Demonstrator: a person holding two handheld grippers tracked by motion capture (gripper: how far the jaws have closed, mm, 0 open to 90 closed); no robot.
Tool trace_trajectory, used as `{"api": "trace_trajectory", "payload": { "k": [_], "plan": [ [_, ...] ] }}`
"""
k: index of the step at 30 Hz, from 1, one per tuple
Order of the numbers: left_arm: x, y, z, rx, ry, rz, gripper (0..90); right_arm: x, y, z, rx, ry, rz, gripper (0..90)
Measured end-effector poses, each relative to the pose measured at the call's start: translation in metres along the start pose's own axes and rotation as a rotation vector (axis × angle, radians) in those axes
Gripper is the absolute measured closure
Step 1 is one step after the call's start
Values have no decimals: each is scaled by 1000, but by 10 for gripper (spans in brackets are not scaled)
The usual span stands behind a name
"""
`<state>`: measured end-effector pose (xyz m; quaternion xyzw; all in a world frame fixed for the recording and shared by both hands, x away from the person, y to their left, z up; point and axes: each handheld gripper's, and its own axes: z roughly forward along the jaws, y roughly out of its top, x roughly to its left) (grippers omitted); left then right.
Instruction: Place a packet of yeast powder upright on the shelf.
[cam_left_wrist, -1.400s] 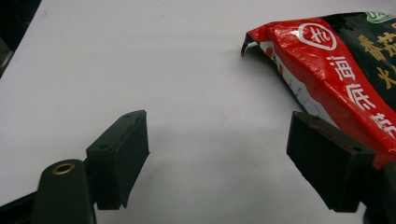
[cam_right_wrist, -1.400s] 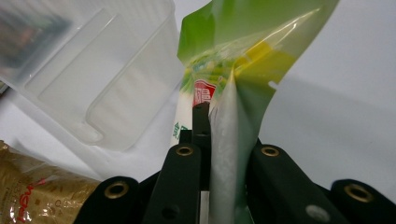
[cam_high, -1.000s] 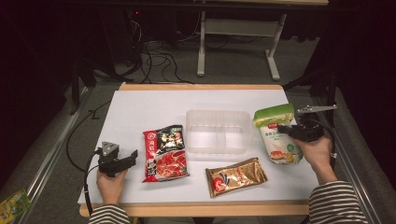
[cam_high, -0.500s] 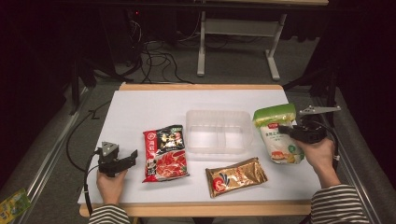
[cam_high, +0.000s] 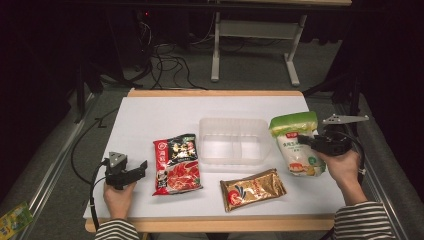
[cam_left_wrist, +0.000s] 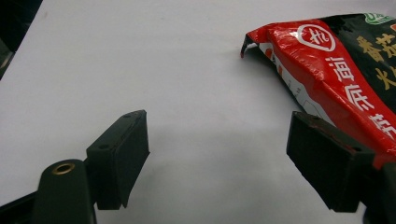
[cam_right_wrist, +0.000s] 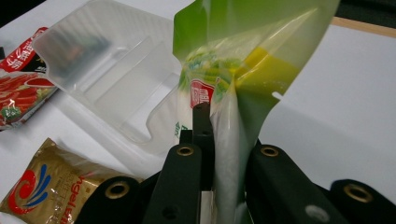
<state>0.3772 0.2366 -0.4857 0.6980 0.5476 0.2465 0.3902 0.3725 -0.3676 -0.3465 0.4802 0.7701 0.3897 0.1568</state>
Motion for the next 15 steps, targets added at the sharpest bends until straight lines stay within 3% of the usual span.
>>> {"api": "trace_trajectory", "payload": {
  "k": [15],
  "plan": [
    [0,0,0,-2,-2,-1,216,13,8,-5,-25,30,-29,864]
  ]
}}
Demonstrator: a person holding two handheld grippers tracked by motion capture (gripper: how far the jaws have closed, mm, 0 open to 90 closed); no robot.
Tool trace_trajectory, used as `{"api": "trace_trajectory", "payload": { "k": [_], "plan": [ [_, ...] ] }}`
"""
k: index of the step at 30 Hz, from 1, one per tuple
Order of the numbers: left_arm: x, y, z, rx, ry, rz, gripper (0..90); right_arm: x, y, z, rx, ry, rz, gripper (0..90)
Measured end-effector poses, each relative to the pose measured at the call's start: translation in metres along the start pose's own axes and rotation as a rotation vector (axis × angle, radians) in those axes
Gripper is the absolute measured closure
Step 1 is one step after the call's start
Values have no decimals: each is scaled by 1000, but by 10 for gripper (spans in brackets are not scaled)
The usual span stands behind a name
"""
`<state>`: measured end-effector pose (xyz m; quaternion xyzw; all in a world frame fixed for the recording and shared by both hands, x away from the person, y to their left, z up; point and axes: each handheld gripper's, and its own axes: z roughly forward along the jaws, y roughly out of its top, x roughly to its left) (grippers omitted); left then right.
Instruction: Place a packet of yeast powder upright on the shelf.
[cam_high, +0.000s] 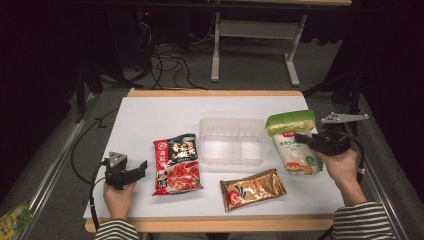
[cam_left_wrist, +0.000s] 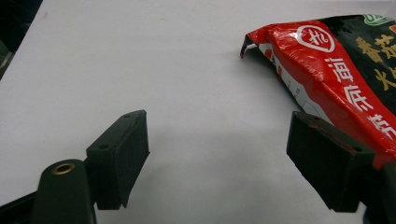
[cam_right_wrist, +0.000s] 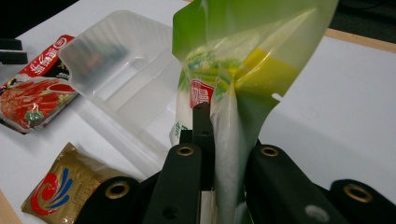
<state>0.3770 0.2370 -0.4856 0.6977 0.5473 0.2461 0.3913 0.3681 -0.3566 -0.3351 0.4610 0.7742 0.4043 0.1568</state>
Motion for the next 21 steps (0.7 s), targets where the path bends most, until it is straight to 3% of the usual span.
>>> {"api": "trace_trajectory", "payload": {
  "k": [21],
  "plan": [
    [0,0,0,7,0,1,215,27,21,-1,-35,62,-37,865]
  ]
}}
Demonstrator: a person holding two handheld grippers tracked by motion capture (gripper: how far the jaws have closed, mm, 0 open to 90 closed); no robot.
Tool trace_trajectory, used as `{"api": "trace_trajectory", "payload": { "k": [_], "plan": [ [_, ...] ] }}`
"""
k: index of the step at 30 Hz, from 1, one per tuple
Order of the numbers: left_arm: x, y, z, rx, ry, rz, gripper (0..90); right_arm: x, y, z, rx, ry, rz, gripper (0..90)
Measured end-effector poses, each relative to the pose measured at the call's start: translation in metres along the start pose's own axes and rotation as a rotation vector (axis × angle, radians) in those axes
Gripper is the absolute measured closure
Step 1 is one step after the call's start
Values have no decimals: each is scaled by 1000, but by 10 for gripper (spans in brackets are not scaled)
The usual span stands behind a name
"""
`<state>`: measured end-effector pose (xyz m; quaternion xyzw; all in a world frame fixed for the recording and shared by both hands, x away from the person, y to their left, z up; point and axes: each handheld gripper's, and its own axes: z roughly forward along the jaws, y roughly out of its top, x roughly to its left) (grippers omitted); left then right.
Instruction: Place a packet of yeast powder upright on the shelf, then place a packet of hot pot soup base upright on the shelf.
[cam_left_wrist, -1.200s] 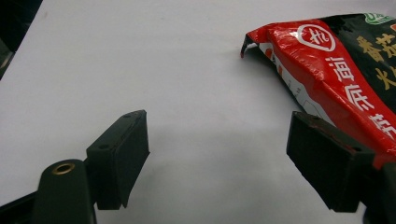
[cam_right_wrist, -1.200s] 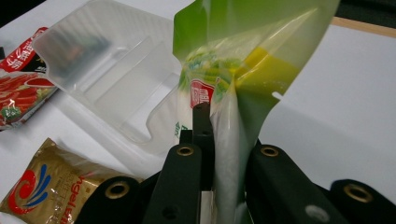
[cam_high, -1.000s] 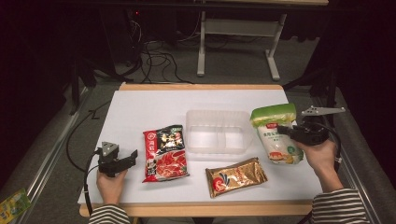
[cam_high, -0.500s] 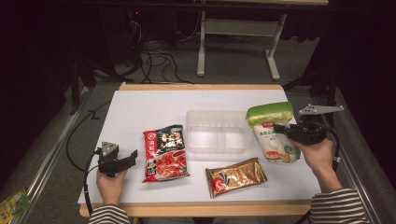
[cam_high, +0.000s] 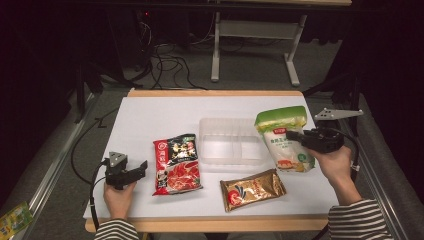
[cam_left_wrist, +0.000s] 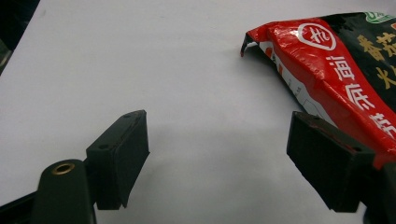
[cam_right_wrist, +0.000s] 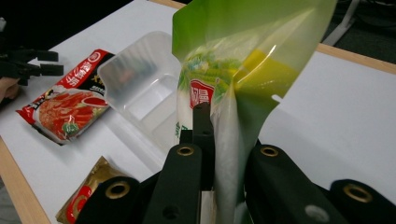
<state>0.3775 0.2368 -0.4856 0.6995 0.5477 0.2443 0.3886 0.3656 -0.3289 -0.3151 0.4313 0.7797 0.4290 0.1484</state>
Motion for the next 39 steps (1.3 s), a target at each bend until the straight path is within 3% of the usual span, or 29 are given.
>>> {"api": "trace_trajectory", "payload": {
  "k": [15,27,39],
  "plan": [
    [0,0,0,-9,-1,-1,214,16,17,10,-21,32,-22,865],
    [0,0,0,-6,0,-2,214,21,27,21,-31,39,-4,865],
    [-1,0,0,-3,3,5,212,22,41,38,-74,37,17,865]
  ]
}}
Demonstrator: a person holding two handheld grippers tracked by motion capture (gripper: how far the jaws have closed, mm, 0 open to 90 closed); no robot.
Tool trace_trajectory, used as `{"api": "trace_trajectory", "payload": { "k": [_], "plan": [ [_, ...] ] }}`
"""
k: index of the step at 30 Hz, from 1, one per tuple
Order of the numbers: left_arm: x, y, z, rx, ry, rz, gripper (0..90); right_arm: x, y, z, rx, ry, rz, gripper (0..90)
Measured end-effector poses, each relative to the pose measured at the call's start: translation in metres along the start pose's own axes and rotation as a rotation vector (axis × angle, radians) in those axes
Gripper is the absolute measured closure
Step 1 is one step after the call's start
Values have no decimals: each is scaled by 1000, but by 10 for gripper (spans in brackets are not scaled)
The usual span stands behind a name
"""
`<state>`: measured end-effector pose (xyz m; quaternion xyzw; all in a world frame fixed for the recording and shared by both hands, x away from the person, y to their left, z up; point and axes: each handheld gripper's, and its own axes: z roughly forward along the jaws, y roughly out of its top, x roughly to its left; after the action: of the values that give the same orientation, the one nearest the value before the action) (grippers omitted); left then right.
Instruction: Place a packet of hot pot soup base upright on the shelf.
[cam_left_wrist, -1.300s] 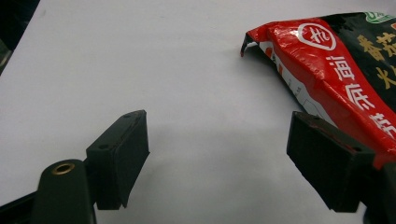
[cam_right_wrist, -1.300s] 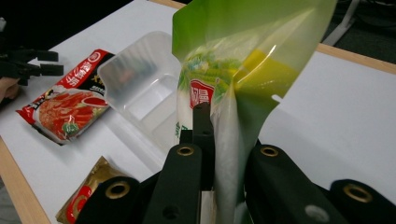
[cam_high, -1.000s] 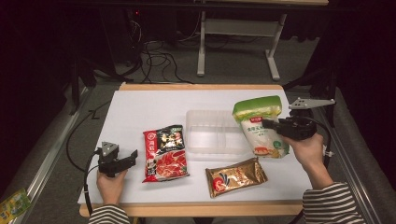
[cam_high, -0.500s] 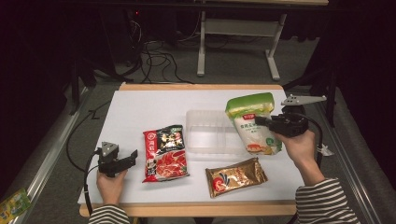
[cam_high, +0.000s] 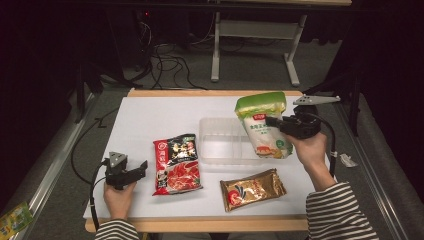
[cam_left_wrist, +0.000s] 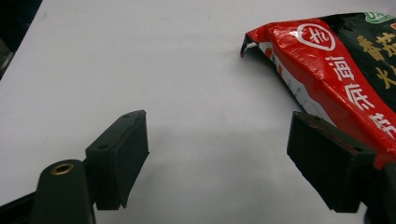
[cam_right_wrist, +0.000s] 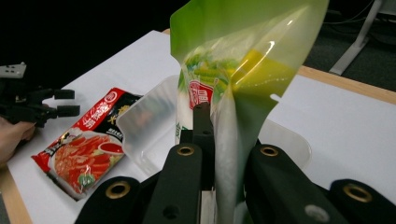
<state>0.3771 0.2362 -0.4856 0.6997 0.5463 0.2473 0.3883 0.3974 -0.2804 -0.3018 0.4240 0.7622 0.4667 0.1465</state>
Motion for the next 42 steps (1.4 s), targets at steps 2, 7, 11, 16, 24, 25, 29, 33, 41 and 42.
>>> {"api": "trace_trajectory", "payload": {
  "k": [2,7,11,16,24,25,29,33,41,42],
  "plan": [
    [0,0,0,0,-2,1,213,0,2,5,-3,-3,11,866],
    [0,0,0,0,-2,0,213,0,7,18,-7,-8,33,865],
    [0,0,0,-1,-1,1,213,-2,10,27,-11,-16,51,866],
    [0,0,0,-3,-1,-1,212,-6,11,40,-11,-32,70,865],
    [0,0,-1,-6,-4,-2,211,-13,14,58,-15,-88,110,865],
    [0,0,-1,-6,-4,-2,211,-14,14,60,-19,-94,113,865],
    [0,0,-1,-7,-4,-2,211,-17,14,66,-29,-124,136,865],
    [0,0,-1,-9,-5,-3,211,-18,14,73,-33,-153,150,865],
    [0,0,-1,-9,-5,-2,211,-19,8,84,-12,-152,150,861],
    [0,0,-1,-9,-5,-2,211,-19,7,85,-8,-154,149,861]
  ]
}}
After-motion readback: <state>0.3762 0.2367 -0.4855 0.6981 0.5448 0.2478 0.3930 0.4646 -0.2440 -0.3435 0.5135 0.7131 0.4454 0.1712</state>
